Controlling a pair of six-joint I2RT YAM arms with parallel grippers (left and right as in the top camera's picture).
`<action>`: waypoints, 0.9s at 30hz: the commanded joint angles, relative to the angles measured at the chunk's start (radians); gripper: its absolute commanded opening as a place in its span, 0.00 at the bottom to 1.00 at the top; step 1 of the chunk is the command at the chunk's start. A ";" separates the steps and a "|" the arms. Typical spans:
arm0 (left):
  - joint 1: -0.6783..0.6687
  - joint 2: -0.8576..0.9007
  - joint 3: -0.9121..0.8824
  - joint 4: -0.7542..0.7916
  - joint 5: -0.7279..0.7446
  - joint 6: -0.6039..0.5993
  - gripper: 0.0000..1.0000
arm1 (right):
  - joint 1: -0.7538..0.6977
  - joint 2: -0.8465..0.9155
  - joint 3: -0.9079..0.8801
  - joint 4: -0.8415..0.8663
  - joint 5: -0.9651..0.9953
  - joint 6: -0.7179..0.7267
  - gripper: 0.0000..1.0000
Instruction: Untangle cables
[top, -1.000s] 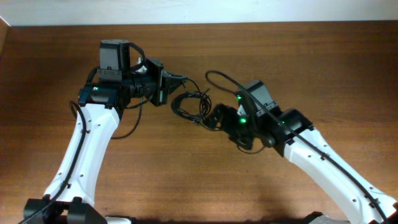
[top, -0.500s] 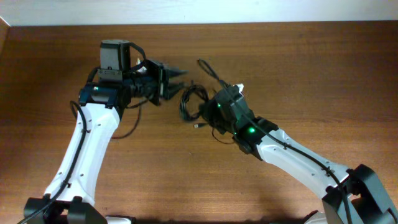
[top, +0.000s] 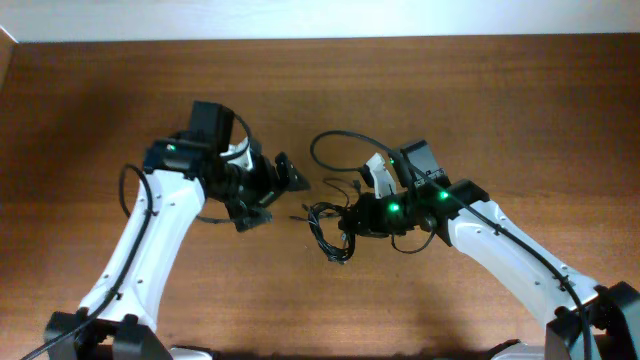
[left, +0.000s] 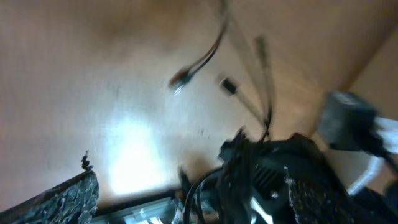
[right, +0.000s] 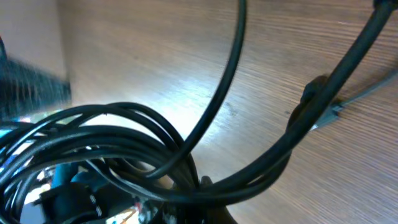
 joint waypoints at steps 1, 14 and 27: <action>-0.044 -0.001 -0.107 0.006 0.047 -0.303 0.99 | -0.003 -0.023 0.005 -0.027 0.059 -0.021 0.04; -0.044 -0.001 -0.166 0.317 -0.045 -0.556 0.00 | 0.000 -0.023 0.006 -0.121 0.054 -0.022 0.04; -0.037 -0.001 -0.166 0.150 -0.231 -1.115 0.23 | 0.095 -0.023 0.095 -0.325 -0.037 -0.363 0.71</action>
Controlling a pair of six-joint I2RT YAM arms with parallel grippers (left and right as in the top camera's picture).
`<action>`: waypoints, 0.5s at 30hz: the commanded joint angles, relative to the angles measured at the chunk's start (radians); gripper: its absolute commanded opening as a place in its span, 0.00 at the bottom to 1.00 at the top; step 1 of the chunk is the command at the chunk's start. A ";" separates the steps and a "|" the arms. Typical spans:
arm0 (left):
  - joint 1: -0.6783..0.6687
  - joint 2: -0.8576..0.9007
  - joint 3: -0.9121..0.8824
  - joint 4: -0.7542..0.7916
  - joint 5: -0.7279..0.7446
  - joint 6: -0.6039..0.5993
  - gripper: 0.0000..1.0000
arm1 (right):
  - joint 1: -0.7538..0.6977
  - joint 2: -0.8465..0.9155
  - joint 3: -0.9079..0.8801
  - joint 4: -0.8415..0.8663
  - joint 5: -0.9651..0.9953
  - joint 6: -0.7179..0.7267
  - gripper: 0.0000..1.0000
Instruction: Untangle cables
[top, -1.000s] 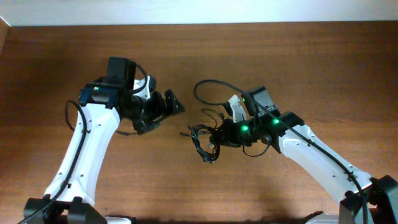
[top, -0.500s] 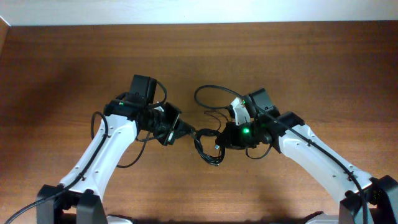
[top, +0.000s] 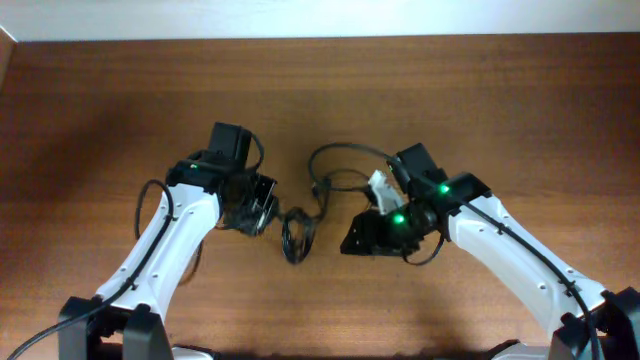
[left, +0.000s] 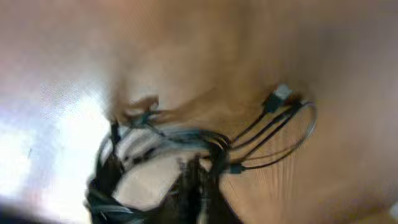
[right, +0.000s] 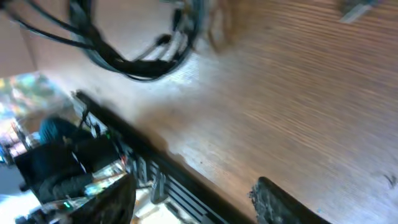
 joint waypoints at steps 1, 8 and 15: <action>0.003 -0.003 -0.002 -0.040 0.151 -0.461 0.21 | 0.095 -0.015 0.019 0.050 -0.035 -0.247 0.72; 0.027 -0.003 -0.001 -0.007 0.074 -0.477 0.18 | 0.352 -0.013 0.017 0.281 0.668 0.024 0.73; -0.004 -0.003 -0.002 -0.014 -0.139 0.286 0.99 | 0.303 0.004 0.008 0.189 0.760 -0.428 0.89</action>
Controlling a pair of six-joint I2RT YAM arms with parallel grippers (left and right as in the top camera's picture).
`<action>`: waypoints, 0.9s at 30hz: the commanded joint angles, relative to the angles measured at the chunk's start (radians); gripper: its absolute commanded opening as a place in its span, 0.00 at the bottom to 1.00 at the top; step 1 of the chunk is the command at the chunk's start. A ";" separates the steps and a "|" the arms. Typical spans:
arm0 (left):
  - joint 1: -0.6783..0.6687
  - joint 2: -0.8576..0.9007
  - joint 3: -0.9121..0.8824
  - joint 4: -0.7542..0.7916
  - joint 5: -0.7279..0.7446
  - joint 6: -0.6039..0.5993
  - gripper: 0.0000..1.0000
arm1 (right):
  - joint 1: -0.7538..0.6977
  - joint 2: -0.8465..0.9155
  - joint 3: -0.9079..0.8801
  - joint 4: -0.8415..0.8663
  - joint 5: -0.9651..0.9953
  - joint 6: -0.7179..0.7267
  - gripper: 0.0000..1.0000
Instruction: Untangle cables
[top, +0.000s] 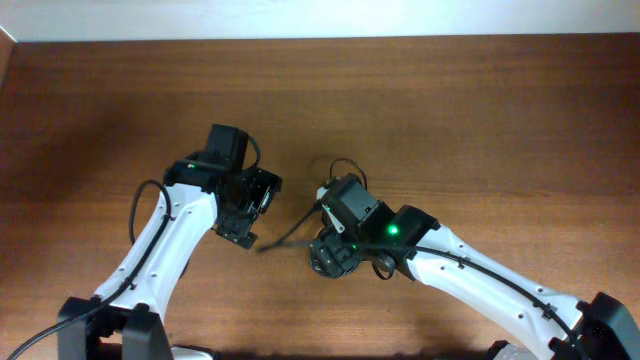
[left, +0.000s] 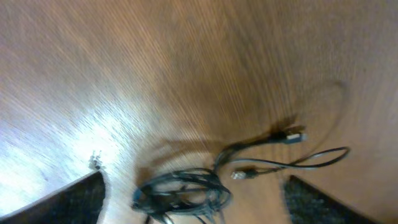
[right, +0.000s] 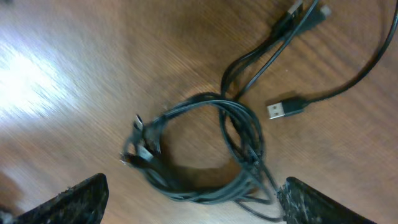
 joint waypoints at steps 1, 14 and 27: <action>-0.029 -0.003 0.000 -0.003 -0.056 0.162 1.00 | -0.045 0.035 -0.013 -0.027 0.103 -0.243 0.89; -0.039 -0.003 0.000 -0.003 -0.070 0.162 0.99 | -0.111 0.156 0.157 -0.191 -0.146 -0.211 0.04; -0.042 -0.003 -0.221 0.031 0.040 0.279 0.98 | -0.158 0.105 0.287 -0.217 -0.608 -0.154 0.04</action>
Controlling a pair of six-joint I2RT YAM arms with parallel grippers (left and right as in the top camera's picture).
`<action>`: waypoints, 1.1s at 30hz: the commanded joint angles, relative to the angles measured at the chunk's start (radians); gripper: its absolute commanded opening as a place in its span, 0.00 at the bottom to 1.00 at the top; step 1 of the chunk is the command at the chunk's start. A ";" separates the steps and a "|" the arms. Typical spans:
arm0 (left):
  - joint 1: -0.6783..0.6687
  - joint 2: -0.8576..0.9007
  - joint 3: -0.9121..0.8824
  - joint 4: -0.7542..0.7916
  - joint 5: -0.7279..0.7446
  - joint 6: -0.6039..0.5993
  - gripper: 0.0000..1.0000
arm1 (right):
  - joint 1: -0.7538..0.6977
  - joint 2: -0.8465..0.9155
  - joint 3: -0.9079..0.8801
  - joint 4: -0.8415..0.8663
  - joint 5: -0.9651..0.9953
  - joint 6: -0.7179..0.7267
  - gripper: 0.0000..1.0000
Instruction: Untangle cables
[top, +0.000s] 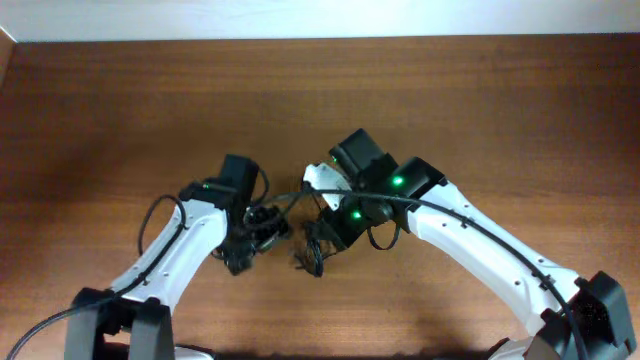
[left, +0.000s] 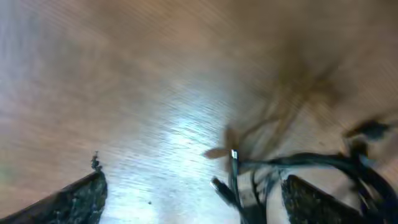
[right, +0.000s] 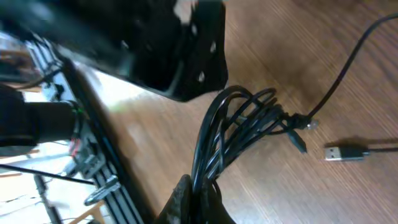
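A tangle of black cables (top: 313, 250) hangs between the two arms at mid-table. My right gripper (top: 326, 232) is shut on that bundle; in the right wrist view the strands (right: 239, 121) rise out of the closed right gripper (right: 196, 200) and fan out above the wood. A loose USB plug (right: 345, 151) lies on the table beside them. My left gripper (top: 262, 228) stands just left of the bundle, open. In the blurred left wrist view the left gripper (left: 196, 199) has its fingers wide apart, with cable strands (left: 298, 163) near the right finger.
The brown wooden table (top: 480, 100) runs to a pale wall at the far edge. One thin cable (top: 300, 197) stretches between the two wrists. The left arm's black body (right: 186, 56) sits close above the bundle in the right wrist view.
My right gripper was open above the coil lying on the table; now it is shut on the coil and holds it up. My left gripper has moved closer to the bundle, still open.
First the bundle was at my right gripper's tip with the left gripper open nearby. Then the coil lay on the table between both open grippers. After that the right gripper hovered open over it, and now it grips the bundle with the left gripper close beside.
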 joint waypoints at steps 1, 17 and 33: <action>-0.004 -0.003 -0.047 0.060 0.043 -0.170 0.99 | -0.042 -0.011 0.011 0.016 -0.195 0.012 0.04; 0.602 -0.043 0.046 0.111 0.317 0.202 0.99 | -0.028 0.083 -0.024 0.760 -0.388 0.431 0.04; 0.602 -0.043 0.046 -0.001 0.317 0.201 0.99 | -0.069 0.315 -0.113 0.228 0.048 0.374 0.04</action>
